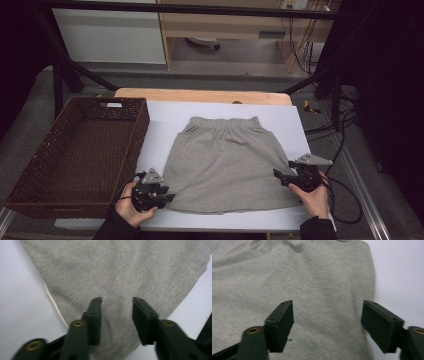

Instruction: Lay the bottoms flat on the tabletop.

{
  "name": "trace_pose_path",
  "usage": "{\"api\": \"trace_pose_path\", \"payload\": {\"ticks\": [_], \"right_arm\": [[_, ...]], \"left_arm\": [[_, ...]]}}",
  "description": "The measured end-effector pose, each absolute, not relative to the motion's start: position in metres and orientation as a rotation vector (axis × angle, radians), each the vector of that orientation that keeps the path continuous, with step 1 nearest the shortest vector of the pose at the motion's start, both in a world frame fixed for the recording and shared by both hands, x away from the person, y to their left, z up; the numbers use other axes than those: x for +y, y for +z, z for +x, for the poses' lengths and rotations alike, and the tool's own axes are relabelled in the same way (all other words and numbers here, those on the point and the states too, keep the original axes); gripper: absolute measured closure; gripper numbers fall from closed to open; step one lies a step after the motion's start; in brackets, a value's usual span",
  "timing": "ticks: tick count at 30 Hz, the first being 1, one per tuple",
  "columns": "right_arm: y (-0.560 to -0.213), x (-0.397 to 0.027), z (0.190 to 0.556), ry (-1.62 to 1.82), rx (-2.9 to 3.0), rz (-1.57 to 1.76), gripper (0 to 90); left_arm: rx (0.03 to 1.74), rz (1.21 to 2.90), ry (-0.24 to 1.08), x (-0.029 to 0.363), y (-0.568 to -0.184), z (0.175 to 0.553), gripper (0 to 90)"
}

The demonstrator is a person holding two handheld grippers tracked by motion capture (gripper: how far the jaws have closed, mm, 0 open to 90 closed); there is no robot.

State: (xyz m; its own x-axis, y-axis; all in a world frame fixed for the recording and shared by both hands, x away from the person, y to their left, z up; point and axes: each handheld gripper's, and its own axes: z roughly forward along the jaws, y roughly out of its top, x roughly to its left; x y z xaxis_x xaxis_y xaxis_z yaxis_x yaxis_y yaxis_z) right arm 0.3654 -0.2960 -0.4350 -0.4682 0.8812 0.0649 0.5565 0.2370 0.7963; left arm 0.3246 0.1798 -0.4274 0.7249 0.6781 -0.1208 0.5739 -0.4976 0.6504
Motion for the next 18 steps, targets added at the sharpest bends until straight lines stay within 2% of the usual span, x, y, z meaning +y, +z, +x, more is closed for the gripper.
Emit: {"api": "trace_pose_path", "payload": {"ticks": [4, 9, 13, 18], "right_arm": [[-0.432, -0.288, 0.364, 1.123, 2.126, 1.307, 15.0], [-0.431, -0.278, 0.365, 1.144, 2.165, 1.308, 9.6], [-0.43, -0.27, 0.364, 1.162, 2.177, 1.311, 5.9], [-0.43, -0.259, 0.364, 1.171, 2.201, 1.291, 3.7]], "left_arm": [[0.941, 2.219, 0.192, 0.177, -0.427, 0.327, 42.8], [0.926, 2.22, 0.192, 0.173, -0.428, 0.332, 25.5], [0.927, 2.216, 0.193, 0.17, -0.426, 0.338, 18.6], [0.915, 2.213, 0.192, 0.163, -0.421, 0.345, 14.7]]}}
